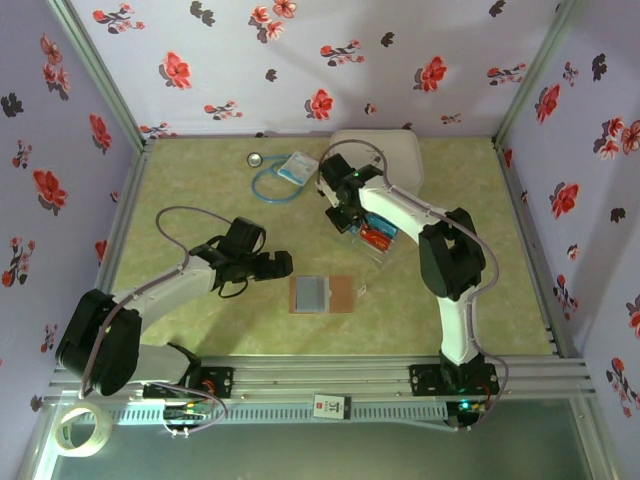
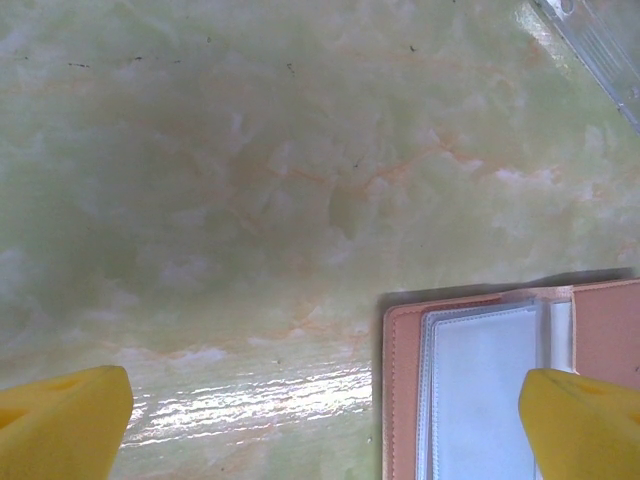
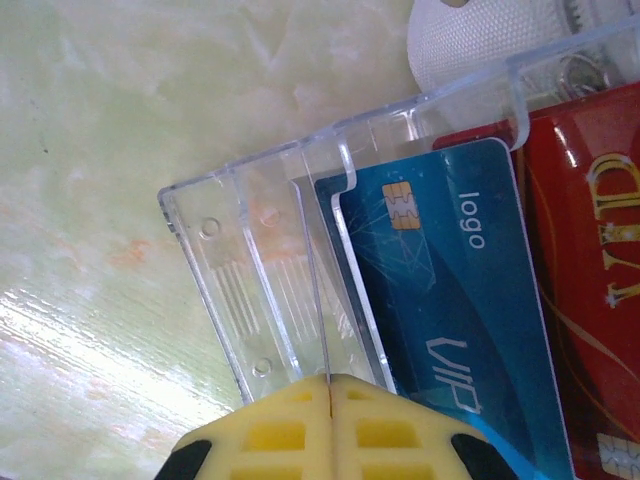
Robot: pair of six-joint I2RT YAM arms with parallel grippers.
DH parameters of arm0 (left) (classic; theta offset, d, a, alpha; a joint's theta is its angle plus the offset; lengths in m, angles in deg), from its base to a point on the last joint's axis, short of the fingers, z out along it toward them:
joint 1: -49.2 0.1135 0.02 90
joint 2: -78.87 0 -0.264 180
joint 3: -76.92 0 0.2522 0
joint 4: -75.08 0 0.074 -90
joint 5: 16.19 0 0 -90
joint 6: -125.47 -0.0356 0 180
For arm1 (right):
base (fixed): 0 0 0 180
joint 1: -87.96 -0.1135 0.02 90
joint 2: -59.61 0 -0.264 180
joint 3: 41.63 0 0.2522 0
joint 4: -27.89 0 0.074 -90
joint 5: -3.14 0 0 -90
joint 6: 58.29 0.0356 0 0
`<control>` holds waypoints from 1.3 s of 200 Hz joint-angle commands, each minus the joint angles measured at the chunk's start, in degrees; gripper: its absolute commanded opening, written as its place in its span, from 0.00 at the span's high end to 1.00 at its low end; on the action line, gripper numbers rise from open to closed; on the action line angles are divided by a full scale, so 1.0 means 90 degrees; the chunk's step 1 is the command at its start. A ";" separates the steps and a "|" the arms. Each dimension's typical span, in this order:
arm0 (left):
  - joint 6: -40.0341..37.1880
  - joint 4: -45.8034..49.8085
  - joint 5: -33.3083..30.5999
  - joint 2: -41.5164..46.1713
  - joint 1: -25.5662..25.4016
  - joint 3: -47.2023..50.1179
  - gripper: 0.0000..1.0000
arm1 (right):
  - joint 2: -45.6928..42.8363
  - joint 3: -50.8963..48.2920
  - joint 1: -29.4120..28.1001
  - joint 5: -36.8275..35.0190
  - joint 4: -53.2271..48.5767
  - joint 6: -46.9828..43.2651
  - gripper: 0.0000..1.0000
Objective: Put the credit cards into the card holder
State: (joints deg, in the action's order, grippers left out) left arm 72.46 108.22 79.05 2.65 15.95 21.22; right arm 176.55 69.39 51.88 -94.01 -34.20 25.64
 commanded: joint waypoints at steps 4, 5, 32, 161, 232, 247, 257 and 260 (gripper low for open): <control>-0.0245 0.0291 0.0093 -0.0007 0.0082 -0.0080 0.00 | -0.0110 0.0207 -0.0064 -0.0185 -0.0141 -0.0142 1.00; -0.0249 0.0304 0.0092 -0.0007 0.0082 -0.0089 0.00 | -0.0112 0.0213 -0.0064 -0.0188 -0.0139 -0.0139 1.00; -0.0333 0.0502 0.0102 -0.0032 0.0121 -0.0228 0.00 | -0.0206 0.0297 -0.0093 -0.0318 -0.0218 -0.0165 1.00; -0.0742 0.0784 0.0081 0.0032 0.0120 -0.0497 0.00 | -0.1390 0.0071 -0.0395 -0.0317 -0.0402 0.0477 1.00; -0.0775 0.0613 0.0159 0.0536 -0.0386 -0.0019 0.00 | -0.3392 -0.2484 -0.0406 0.1259 0.1837 0.2786 1.00; -0.0723 0.0601 -0.0007 0.0581 -0.0575 0.0073 0.00 | -0.3879 -0.3290 -0.0406 0.1614 0.2671 0.3468 1.00; -0.0729 0.0628 -0.0166 0.0590 -0.0756 0.0091 0.00 | -0.4156 -0.3824 -0.0405 0.1800 0.3221 0.3908 1.00; -0.0723 0.0648 -0.0217 0.0584 -0.0812 0.0098 0.00 | -0.4234 -0.3986 -0.0404 0.1863 0.3393 0.4027 1.00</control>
State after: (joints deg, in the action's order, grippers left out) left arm 66.17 113.38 79.77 6.86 11.49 20.85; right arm 143.26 41.98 48.41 -84.03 -18.34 48.76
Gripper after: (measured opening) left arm 0.997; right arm 0.039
